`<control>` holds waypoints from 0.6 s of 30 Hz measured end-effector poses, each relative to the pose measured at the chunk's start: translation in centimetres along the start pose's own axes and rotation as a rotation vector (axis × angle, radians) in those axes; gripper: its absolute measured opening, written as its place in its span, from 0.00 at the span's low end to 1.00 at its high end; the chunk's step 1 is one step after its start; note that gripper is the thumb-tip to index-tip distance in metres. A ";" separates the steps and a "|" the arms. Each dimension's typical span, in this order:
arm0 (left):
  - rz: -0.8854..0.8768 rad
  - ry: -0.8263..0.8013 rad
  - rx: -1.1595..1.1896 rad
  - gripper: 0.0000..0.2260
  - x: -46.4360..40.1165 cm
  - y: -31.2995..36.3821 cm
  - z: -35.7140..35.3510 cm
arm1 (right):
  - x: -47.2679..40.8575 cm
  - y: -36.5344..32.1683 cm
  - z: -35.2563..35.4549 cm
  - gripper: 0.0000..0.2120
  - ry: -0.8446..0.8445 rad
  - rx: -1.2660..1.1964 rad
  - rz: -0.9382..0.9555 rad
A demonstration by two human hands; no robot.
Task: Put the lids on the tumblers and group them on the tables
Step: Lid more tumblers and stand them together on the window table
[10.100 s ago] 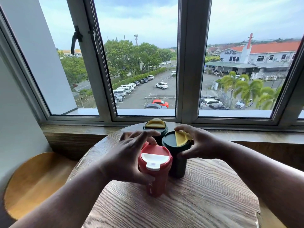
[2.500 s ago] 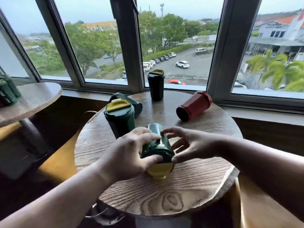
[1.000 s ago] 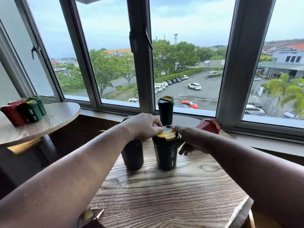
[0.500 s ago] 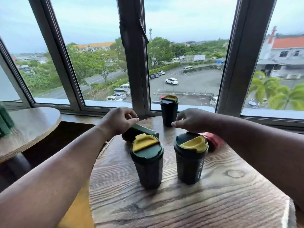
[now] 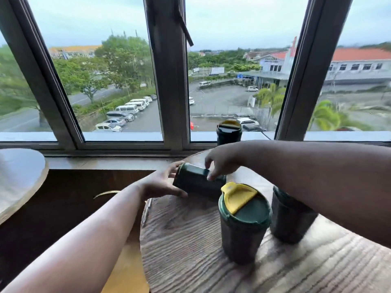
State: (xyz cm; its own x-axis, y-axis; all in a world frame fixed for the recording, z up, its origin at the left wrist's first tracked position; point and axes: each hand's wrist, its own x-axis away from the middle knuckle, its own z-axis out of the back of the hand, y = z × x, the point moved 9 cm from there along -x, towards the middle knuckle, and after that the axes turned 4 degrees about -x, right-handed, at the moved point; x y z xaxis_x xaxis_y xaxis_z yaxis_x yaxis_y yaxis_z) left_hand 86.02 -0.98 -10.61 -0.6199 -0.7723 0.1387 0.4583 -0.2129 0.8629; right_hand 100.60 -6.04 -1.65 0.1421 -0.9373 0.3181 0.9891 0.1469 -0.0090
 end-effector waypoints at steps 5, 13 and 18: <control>-0.079 0.003 0.047 0.44 -0.9 -0.1 0.2 | -1.2 -0.4 -0.4 0.25 0.022 -0.014 0.020; -0.204 0.091 -0.034 0.33 -0.4 4.4 1.2 | 0.2 1.8 0.0 0.24 0.079 -0.114 -0.017; -0.318 0.072 -0.129 0.35 -0.9 9.8 -0.7 | 2.6 4.3 0.5 0.23 0.087 -0.255 -0.062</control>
State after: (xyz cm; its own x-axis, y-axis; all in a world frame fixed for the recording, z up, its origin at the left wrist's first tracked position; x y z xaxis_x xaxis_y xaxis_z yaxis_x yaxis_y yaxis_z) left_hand 91.51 -2.82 -2.59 -0.7002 -0.6945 -0.1655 0.3292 -0.5198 0.7883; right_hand 105.19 -7.65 -0.42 0.0731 -0.9673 0.2430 0.9721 0.0147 -0.2339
